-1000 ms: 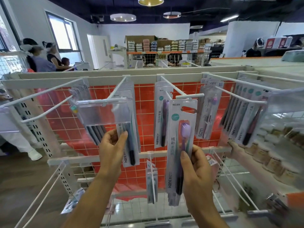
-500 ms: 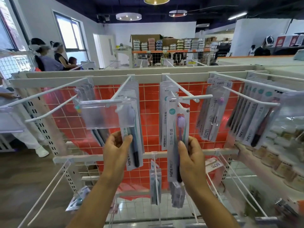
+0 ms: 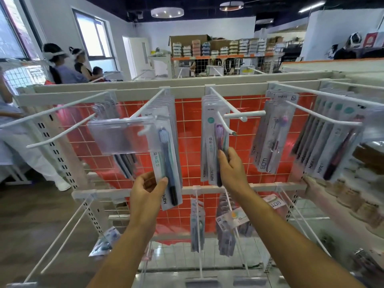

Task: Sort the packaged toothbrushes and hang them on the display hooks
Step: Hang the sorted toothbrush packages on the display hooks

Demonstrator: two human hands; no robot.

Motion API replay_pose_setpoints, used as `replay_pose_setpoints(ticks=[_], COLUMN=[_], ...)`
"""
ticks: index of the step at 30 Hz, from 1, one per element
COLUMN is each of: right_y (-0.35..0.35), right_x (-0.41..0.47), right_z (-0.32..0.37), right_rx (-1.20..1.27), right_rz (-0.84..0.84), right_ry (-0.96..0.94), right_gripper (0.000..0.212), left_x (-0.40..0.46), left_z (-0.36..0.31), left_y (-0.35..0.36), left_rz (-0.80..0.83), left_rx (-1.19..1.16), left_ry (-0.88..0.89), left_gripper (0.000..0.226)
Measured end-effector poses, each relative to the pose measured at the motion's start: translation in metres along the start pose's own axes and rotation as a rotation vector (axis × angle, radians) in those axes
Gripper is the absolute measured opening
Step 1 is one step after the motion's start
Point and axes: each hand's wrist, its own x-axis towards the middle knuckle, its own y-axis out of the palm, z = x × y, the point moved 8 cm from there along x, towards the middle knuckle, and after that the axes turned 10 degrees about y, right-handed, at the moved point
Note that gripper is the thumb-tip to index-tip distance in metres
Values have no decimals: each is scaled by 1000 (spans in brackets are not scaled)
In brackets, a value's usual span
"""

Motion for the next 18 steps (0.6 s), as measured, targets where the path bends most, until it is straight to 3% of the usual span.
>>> replay_pose_setpoints(ticks=[6,12,18], right_y=[-4,-39,-36], right_x=[0,-7,-14], right_z=[-23,-89,-160], right_rx=[-47,-438,-1025], right_rz=[98,95,304], right_ry=[50,61,-50], right_gripper=[15,24,69], left_x=[-13,-29,-49], left_z=[27,57,85], left_y=[0,5,19], left_rz=[-4,41,37], left_rx=[85,148,106], left_ry=[-79,-159,-293], left_gripper=[36,41,36])
